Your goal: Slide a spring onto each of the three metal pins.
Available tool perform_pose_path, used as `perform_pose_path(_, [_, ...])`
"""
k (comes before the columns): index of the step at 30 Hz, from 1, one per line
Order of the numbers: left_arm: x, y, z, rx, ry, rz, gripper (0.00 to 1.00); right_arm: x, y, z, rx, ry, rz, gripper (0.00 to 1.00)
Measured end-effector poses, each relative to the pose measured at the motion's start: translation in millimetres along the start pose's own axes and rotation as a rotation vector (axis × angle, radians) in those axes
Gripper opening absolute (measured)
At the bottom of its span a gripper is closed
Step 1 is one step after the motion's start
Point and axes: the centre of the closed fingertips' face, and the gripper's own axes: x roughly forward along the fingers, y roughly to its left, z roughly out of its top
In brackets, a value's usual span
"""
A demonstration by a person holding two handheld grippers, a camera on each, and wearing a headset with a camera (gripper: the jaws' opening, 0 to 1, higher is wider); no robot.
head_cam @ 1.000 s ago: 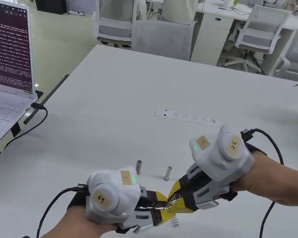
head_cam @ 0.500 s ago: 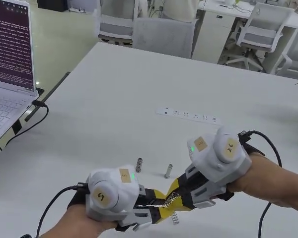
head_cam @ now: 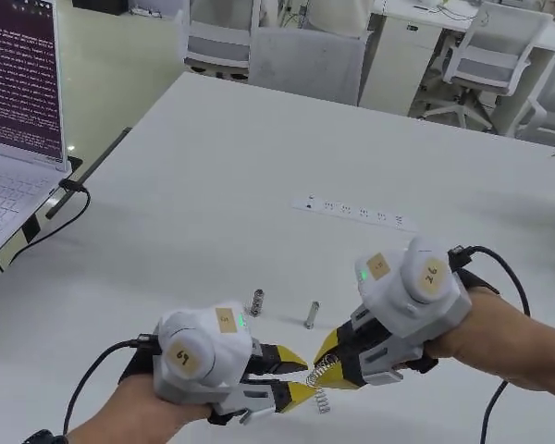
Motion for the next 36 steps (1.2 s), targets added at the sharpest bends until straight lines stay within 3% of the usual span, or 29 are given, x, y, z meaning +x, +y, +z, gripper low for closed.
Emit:
perform_pose_path(10, [-15.7,10.7,-11.2,-0.037,0.013,0.041,0.12,1.2,-5.9,-8.2,0.022,0.006,-0.012,0.08])
perform_pose_path(36, [-67.0,40.5,-55.6,-0.145,0.089,0.175,0.30,5.3,-17.5,-33.0,0.081,0.015,-0.034,0.08])
